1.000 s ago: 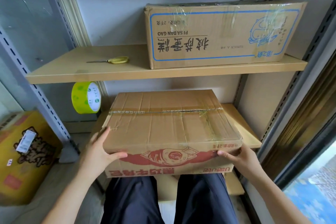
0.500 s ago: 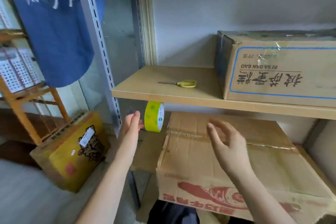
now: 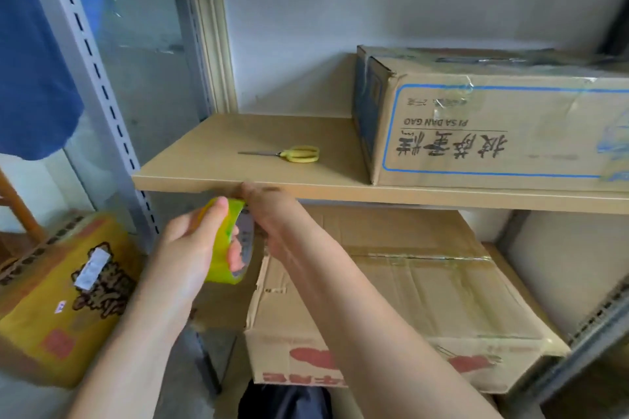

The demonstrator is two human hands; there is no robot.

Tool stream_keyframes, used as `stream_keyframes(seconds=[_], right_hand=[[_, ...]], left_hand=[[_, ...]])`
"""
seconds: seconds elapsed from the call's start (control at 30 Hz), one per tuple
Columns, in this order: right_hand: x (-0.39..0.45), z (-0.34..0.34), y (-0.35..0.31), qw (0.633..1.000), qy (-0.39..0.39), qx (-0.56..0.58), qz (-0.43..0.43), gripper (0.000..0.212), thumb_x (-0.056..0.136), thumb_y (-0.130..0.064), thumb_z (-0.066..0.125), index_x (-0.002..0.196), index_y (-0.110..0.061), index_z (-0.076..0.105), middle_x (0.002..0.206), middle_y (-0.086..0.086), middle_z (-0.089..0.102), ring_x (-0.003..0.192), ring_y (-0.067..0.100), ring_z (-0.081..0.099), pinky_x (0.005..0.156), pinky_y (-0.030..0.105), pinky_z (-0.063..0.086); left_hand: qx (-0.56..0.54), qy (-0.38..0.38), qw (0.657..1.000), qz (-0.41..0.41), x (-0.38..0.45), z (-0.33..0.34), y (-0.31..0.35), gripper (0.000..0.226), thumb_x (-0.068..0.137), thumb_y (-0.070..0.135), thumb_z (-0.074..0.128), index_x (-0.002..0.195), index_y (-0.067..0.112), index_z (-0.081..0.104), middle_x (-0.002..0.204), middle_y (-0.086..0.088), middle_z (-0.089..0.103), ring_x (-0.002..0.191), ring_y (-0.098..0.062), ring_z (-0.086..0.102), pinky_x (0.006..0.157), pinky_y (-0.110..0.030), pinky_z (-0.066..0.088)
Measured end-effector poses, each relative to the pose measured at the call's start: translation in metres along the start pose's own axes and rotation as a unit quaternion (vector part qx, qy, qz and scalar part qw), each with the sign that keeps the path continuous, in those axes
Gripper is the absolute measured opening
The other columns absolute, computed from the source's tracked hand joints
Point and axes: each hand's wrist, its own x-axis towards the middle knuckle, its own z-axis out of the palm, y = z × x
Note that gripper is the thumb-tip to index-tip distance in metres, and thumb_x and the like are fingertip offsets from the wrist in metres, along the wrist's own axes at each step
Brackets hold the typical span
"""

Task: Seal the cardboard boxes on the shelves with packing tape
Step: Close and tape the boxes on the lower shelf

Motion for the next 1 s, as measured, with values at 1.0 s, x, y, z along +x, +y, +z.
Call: stream_keyframes(seconds=[1.0], right_hand=[[-0.148, -0.339, 0.108, 0.988, 0.11, -0.107, 0.03, 0.012, 0.087, -0.008, 0.07, 0.096, -0.002, 0.076, 0.092, 0.01, 0.076, 0.081, 0.014, 0.069, 0.077, 0.026, 0.057]], left_hand=[[0.092, -0.466, 0.875, 0.092, -0.144, 0.229, -0.118, 0.042, 0.096, 0.06, 0.039, 0.093, 0.024, 0.06, 0.068, 0.002, 0.069, 0.058, -0.014, 0.066, 0.067, -0.036, 0.056]])
